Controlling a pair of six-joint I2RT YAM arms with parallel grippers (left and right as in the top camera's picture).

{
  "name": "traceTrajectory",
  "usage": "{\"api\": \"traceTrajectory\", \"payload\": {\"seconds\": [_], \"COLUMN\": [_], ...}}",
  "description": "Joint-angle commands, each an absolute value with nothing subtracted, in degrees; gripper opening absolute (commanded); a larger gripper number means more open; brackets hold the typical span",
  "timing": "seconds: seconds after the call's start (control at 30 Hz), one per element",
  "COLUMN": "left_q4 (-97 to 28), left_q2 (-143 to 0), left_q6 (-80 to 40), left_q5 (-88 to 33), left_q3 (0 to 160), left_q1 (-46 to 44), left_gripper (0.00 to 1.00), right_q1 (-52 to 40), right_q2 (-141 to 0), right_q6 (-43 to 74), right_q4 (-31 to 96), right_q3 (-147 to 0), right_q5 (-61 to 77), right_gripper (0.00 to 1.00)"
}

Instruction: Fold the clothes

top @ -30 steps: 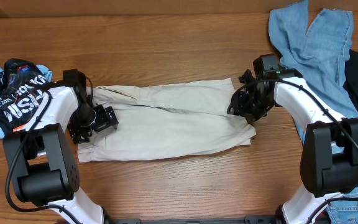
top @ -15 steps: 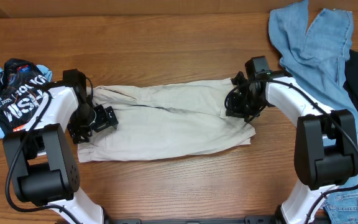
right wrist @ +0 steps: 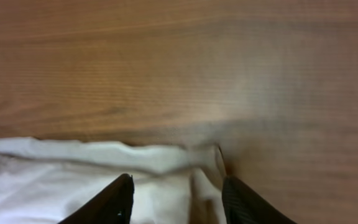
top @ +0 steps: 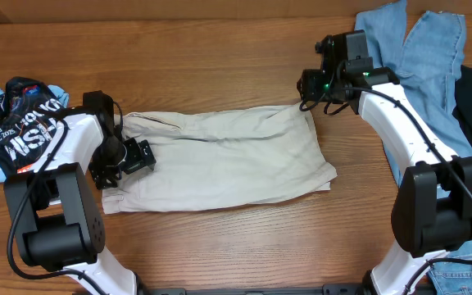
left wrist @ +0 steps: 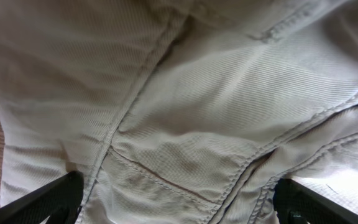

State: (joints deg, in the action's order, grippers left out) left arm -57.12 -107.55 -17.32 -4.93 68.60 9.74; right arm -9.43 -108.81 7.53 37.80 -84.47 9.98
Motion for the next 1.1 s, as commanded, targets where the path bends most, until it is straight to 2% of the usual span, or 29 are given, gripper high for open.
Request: {"api": "traceTrajectory", "payload": {"seconds": [0.0, 0.1, 0.2, 0.37, 0.6, 0.73, 0.9, 1.07], "left_q4": [-56.53, -56.07, -56.10, -55.37, -49.47, -43.90, -38.46, -32.49], "left_q2": [-108.64, -108.62, -107.85, -101.62, -95.35, -96.27, -99.26, -105.71], "left_q6": [-16.25, -16.25, -16.25, -15.62, -14.55, -12.12, -8.19, -7.81], "left_q5": [-2.52, -2.37, -2.50, -7.79, -15.14, -16.21, -16.14, -16.14], "left_q3": [68.31, 68.58, 69.95, 72.88, 72.99, 72.95, 72.95, 72.95], "left_q1": [10.09, 10.15, 10.15, 9.98, 7.97, 2.20, -7.09, -14.70], "left_gripper": [1.00, 1.00, 1.00, 1.00, 0.95, 0.88, 0.87, 0.87], "right_q1": [-9.58, -9.63, -9.87, -10.07, -11.94, -13.85, -13.54, -12.36], "right_q2": [-107.68, -107.68, -107.68, -107.70, -107.68, -107.70, -107.70, -107.68], "right_q6": [8.03, 4.78, 0.47, -0.43, 0.45, 1.98, 6.22, 14.85], "right_q4": [42.28, 48.86, 54.72, 63.31, 65.21, 64.95, 64.10, 59.72], "right_q3": [-85.17, -85.17, -85.14, -84.53, -79.77, -73.93, -68.90, -63.18], "right_q5": [8.21, 12.80, 18.22, 21.15, 26.70, 26.44, 25.45, 17.50], "right_gripper": [0.33, 0.22, 0.18, 0.17, 0.16, 0.16, 0.13, 0.13]}}
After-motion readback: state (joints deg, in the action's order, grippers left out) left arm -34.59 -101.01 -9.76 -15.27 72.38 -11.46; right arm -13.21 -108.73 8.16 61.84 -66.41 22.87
